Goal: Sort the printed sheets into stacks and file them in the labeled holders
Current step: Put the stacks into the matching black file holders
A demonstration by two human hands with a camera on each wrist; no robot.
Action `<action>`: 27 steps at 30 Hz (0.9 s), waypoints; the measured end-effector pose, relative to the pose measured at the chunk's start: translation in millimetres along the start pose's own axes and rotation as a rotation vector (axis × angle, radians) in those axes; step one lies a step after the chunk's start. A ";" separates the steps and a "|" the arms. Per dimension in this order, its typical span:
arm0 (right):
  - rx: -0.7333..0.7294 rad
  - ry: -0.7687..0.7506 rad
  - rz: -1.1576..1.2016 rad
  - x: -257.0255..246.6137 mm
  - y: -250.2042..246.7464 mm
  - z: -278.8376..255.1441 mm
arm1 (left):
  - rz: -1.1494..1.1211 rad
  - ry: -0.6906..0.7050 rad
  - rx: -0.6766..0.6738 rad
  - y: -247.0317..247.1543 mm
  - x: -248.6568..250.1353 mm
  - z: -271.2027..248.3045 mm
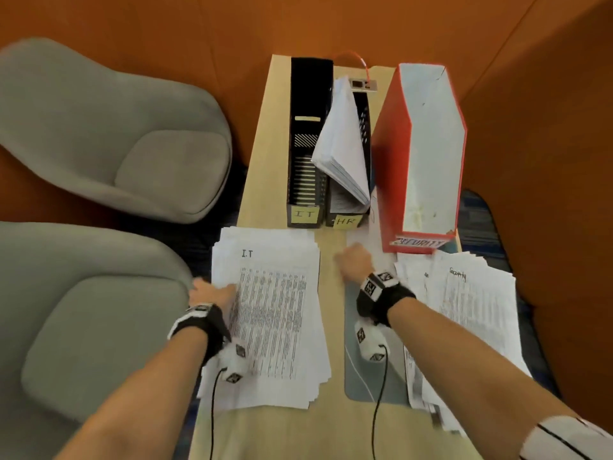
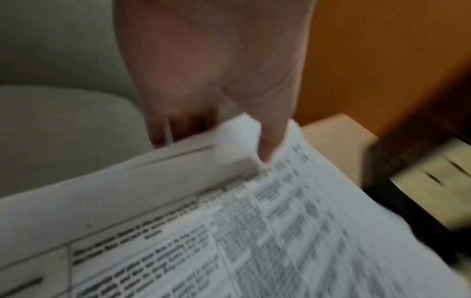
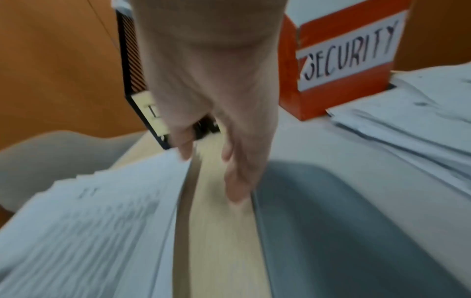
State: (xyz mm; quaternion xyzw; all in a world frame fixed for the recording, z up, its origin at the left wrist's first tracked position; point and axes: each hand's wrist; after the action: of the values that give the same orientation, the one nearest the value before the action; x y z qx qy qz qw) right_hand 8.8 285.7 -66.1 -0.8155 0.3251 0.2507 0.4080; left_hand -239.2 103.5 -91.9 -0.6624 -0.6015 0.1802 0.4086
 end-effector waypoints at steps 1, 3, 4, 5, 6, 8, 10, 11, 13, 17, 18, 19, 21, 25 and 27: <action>-0.199 0.085 -0.098 7.2 9.5 -14.3 | -0.125 -0.030 -0.160 2.4 -10.7 10.4; -0.381 0.164 -0.060 15.1 31.9 -42.5 | -0.207 0.068 -0.325 7.3 -20.6 11.7; -0.408 0.162 -0.020 17.4 46.1 -56.1 | -0.174 0.117 -0.291 13.5 -26.4 10.9; -0.424 0.165 -0.014 20.0 61.7 -68.0 | -0.147 0.146 -0.233 18.2 -32.8 7.9; -0.432 0.172 -0.009 21.6 75.6 -78.8 | -0.137 0.164 -0.177 19.5 -39.9 -1.8; -0.394 0.181 -0.008 27.0 95.6 -92.2 | -0.160 0.193 -0.123 23.6 -57.3 -15.5; -0.355 0.167 0.014 33.4 103.8 -104.5 | -0.191 0.226 -0.085 17.8 -71.0 -37.3; -0.384 0.170 0.028 35.7 104.3 -111.9 | -0.205 0.252 -0.058 14.0 -78.6 -45.9; -0.495 0.164 0.023 43.1 99.5 -123.7 | -0.232 0.327 -0.022 1.8 -87.3 -65.4; -0.436 0.138 0.039 61.9 65.2 -123.3 | -0.426 0.471 -0.114 -29.5 -89.0 -104.0; -0.401 0.137 0.142 63.5 55.4 -123.4 | -0.466 0.495 -0.143 -38.4 -86.6 -113.2; -0.382 0.140 0.301 65.5 45.8 -124.8 | -0.495 0.515 -0.176 -46.4 -83.7 -121.0; -0.410 0.141 0.653 58.7 27.0 -135.2 | -0.543 0.555 -0.231 -59.8 -74.0 -131.5; -0.370 -0.052 0.797 16.5 -9.1 -165.8 | -0.594 0.660 -0.189 -78.3 -38.5 -153.8; -0.270 -0.176 0.773 -6.7 -27.7 -182.8 | -0.688 0.671 -0.074 -87.2 -18.5 -170.9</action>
State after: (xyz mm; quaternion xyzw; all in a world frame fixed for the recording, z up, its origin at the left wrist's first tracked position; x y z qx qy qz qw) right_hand 51.0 149.0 51.3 -0.6552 0.5353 0.4943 0.1997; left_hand -175.0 25.6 72.2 -0.4605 -0.6267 -0.2107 0.5922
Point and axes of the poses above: each hand's wrist, its own z-axis towards the middle knuckle, its own y-axis out of the palm, x = y × z, and after that the axes turned 11 degrees about z, right-handed
